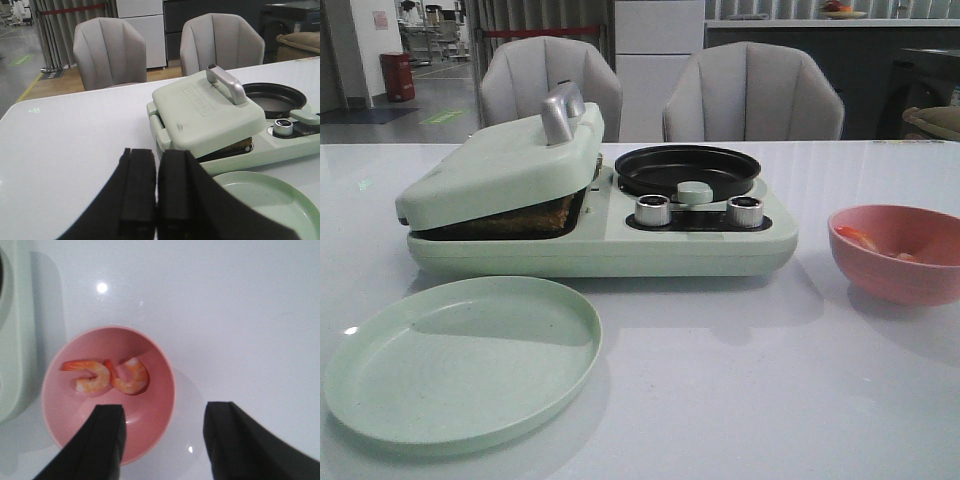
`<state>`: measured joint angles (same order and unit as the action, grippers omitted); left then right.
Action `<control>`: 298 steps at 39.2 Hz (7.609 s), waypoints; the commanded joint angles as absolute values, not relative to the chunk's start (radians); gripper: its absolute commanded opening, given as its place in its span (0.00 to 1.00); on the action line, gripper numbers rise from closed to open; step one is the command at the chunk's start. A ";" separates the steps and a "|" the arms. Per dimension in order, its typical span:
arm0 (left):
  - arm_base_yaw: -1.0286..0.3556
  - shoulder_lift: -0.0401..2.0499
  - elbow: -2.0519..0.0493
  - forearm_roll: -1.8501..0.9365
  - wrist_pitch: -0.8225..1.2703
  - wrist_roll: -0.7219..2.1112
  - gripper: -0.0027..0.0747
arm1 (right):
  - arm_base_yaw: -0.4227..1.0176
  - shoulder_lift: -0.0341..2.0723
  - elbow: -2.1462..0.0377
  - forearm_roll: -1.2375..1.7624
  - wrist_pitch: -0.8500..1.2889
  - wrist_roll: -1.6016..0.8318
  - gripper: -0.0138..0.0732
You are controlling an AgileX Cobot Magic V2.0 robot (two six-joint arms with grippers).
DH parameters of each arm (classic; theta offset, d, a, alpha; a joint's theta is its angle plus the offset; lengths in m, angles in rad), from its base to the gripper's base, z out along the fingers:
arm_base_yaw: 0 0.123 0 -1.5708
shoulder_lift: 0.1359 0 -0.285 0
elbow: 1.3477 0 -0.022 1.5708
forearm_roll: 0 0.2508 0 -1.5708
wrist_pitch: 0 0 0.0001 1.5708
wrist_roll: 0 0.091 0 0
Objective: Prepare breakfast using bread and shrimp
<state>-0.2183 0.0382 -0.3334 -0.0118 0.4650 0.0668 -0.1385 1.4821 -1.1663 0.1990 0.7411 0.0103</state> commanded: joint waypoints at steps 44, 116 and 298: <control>-0.224 0.049 -0.360 -0.019 0.386 0.055 0.18 | -0.094 1.870 -1.463 0.249 0.734 -0.103 0.34; -0.224 0.049 -0.360 -0.019 0.386 0.055 0.18 | 0.298 2.034 -1.396 -0.213 -0.883 -1.068 0.32; -0.224 0.049 -0.360 -0.029 0.350 0.055 0.18 | 0.314 0.158 -0.246 0.260 0.113 -0.232 0.33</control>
<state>-0.2183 0.0361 -0.3334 -0.0199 0.4359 0.0652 0.3119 0.1512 -0.2184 0.2513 0.2016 -0.2200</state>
